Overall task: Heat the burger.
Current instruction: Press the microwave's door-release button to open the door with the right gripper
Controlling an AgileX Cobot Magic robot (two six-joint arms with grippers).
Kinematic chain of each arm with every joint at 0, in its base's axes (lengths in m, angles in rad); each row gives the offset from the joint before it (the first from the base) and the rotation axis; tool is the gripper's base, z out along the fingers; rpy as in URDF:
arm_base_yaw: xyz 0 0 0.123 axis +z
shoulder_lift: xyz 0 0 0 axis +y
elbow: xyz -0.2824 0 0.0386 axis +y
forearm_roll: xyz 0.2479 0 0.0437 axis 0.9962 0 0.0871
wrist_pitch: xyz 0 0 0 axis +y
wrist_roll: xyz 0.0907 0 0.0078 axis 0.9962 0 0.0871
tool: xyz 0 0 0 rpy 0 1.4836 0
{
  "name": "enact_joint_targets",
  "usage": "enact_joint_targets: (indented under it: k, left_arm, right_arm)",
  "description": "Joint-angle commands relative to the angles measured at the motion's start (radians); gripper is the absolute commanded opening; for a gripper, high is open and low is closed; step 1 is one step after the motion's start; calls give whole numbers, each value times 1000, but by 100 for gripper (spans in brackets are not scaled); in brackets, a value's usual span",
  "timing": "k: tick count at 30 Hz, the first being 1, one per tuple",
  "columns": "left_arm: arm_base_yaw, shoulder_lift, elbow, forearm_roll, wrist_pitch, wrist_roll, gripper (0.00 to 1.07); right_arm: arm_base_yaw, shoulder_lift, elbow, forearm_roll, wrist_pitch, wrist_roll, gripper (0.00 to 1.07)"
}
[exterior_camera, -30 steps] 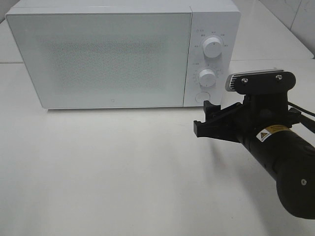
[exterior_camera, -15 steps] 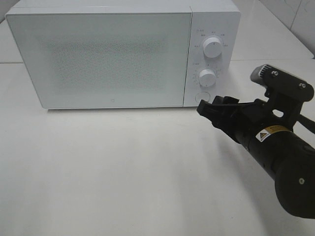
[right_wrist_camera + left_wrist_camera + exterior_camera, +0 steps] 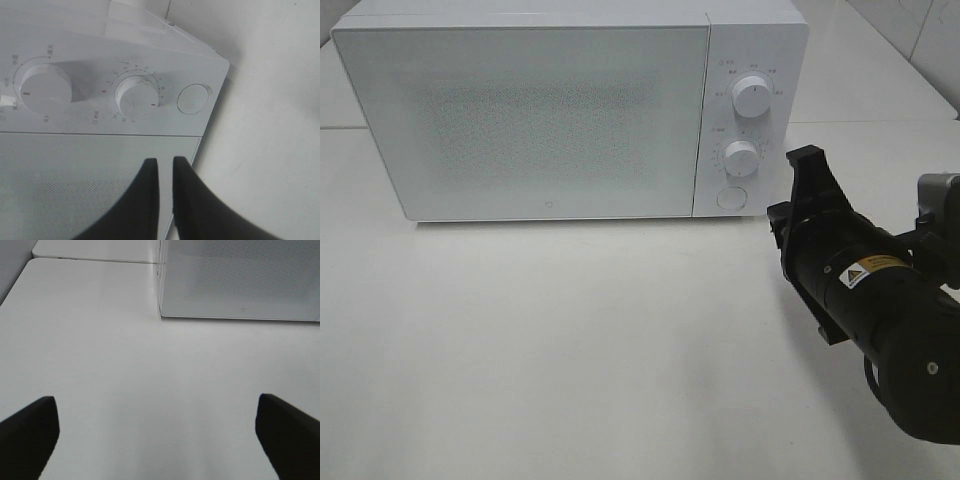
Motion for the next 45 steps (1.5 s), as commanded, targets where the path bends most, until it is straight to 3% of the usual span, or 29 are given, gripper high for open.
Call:
enact_joint_targets:
  k: [1,3,10,22,45]
  left_arm:
    - [2,-18,1,-5,-11,-5,100]
    - [2,-18,1,-5,-11,-5,100]
    - [2,-18,1,-5,-11,-5,100]
    - [2,-18,1,-5,-11,-5,100]
    - [2,-18,1,-5,-11,-5,100]
  right_arm:
    - [0,0,-7,-4,4,71,7]
    - [0,0,-7,-4,4,104,0]
    - [-3,17,-14,6,13,178,0]
    - [-6,145,-142,24,34,210,0]
    - [-155,293,-354,-17,155,201,0]
